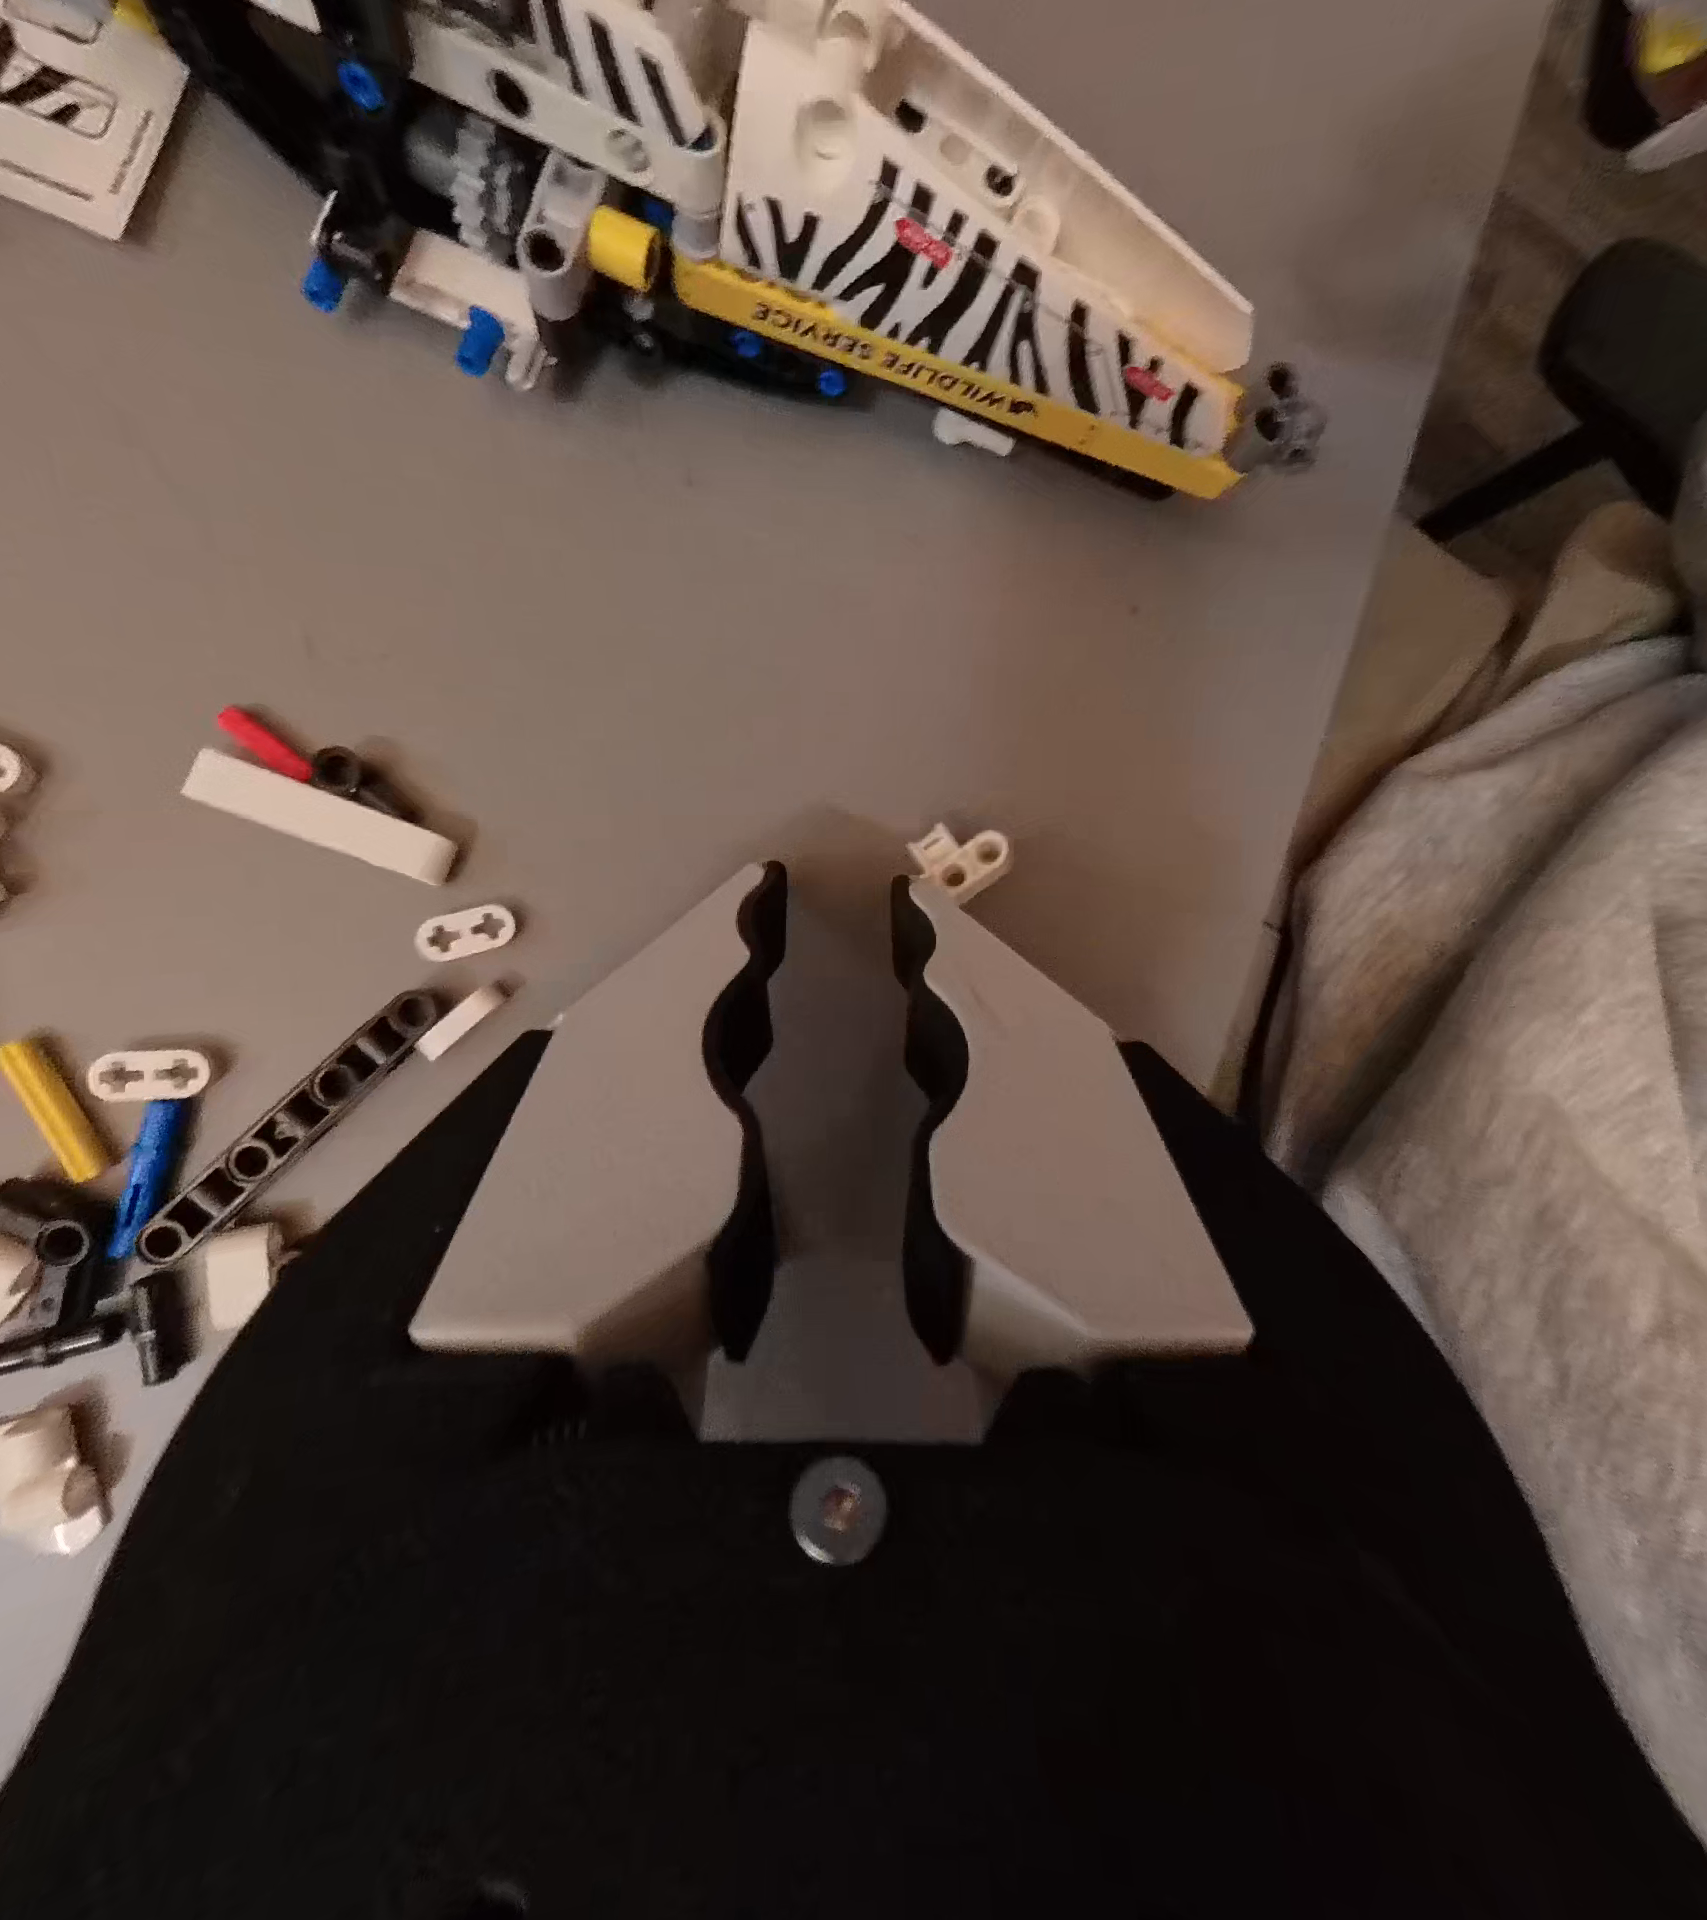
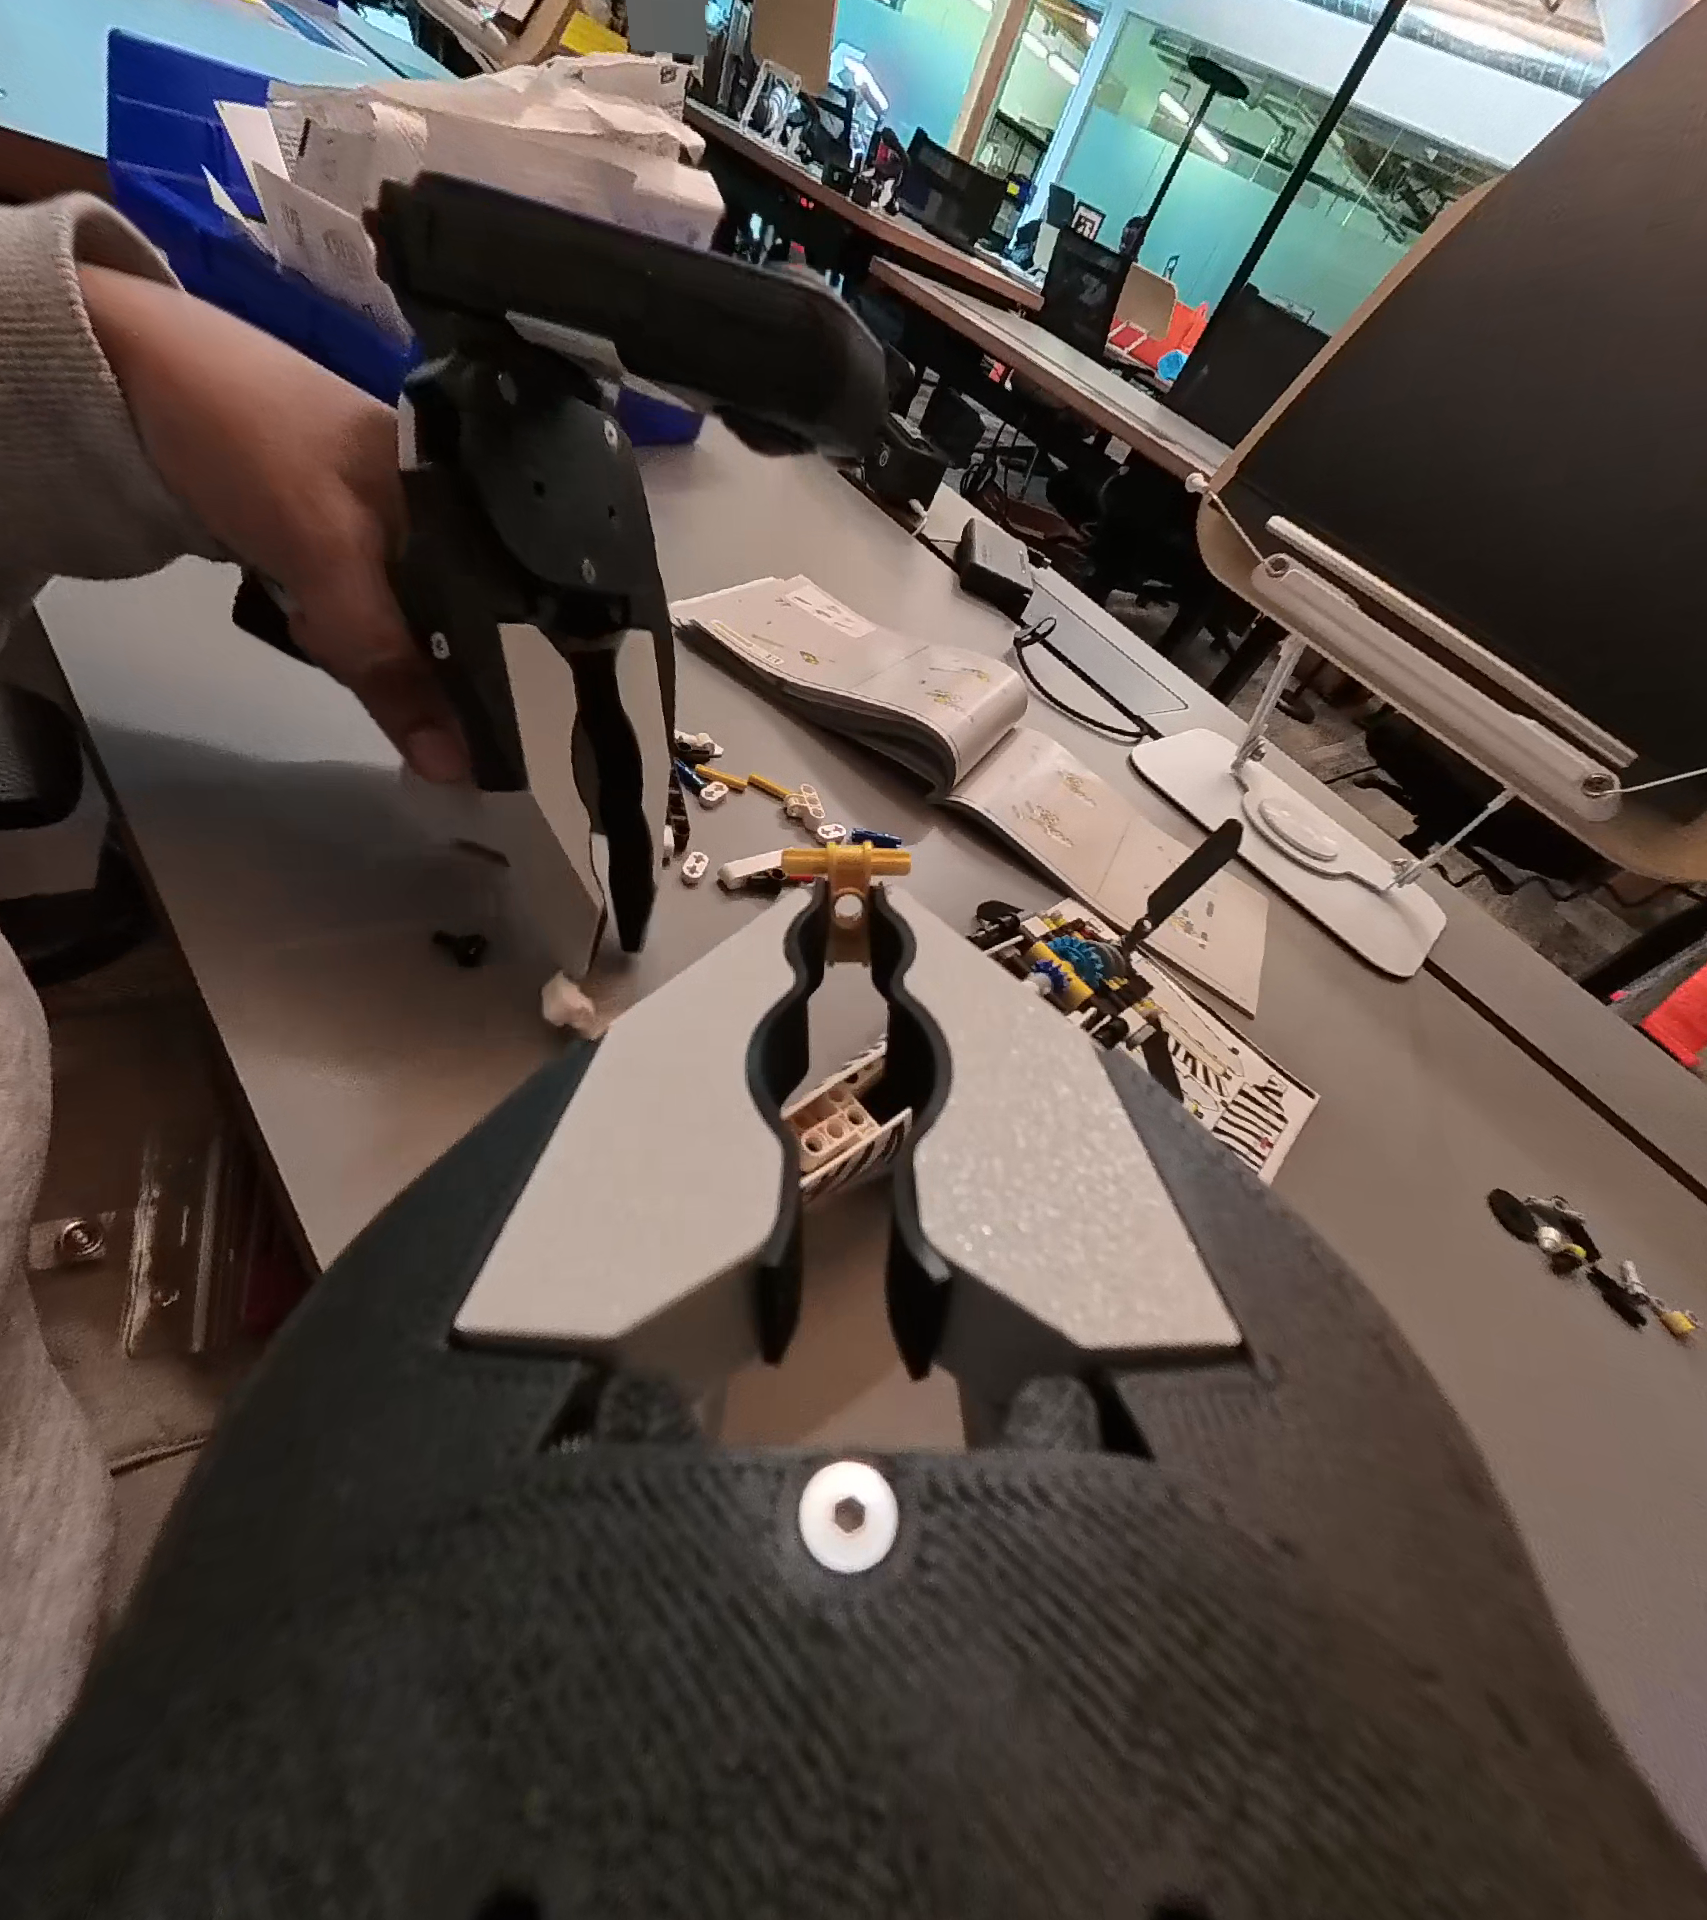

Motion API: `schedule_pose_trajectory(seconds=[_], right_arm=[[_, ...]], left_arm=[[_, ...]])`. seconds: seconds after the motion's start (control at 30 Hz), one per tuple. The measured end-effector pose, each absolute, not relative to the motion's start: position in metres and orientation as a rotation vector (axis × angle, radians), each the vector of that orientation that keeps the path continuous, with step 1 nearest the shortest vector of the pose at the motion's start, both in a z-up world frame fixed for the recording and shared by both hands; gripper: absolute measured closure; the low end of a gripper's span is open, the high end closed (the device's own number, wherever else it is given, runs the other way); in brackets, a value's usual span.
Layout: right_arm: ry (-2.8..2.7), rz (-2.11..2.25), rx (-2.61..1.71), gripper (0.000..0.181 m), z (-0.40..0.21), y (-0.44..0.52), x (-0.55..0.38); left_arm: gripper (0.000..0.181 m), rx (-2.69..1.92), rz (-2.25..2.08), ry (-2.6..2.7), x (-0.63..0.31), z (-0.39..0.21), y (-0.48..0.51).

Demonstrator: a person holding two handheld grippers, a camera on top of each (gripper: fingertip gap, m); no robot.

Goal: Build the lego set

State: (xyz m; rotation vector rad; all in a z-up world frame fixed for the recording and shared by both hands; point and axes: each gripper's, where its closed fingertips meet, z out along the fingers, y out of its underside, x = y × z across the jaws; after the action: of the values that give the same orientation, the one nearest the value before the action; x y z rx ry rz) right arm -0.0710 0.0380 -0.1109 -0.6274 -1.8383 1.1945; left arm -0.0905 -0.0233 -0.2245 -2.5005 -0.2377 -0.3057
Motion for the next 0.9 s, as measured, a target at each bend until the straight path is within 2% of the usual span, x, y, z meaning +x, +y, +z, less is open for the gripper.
schedule_pose_trajectory(seconds=[0.13, 0.3, 0.4, 0.6, 0.9], right_arm=[[-1.835, 1.195, -0.626, 0.176, -0.110, 0.038, -0.071], [-1.843, 1.196, -0.619, 0.176, -0.110, 0.036, -0.069], [-1.843, 1.195, -0.607, 0.176, -0.110, 0.034, -0.069], [-1.842, 1.198, -0.602, 0.176, -0.108, 0.033, -0.068], [-1.839, 1.203, -0.604, 0.176, -0.108, 0.034, -0.068]], left_arm=[[0.159, -2.430, -0.363, -0.193, -0.078, -0.206, -0.016], [0.145, -2.577, -0.267, -0.155, -0.071, -0.217, -0.030], [0.142, -2.635, -0.243, -0.156, -0.069, -0.219, -0.039], [0.161, -2.676, -0.214, -0.145, -0.072, -0.227, -0.042], [0.165, -2.611, -0.224, -0.169, -0.077, -0.227, -0.026]])
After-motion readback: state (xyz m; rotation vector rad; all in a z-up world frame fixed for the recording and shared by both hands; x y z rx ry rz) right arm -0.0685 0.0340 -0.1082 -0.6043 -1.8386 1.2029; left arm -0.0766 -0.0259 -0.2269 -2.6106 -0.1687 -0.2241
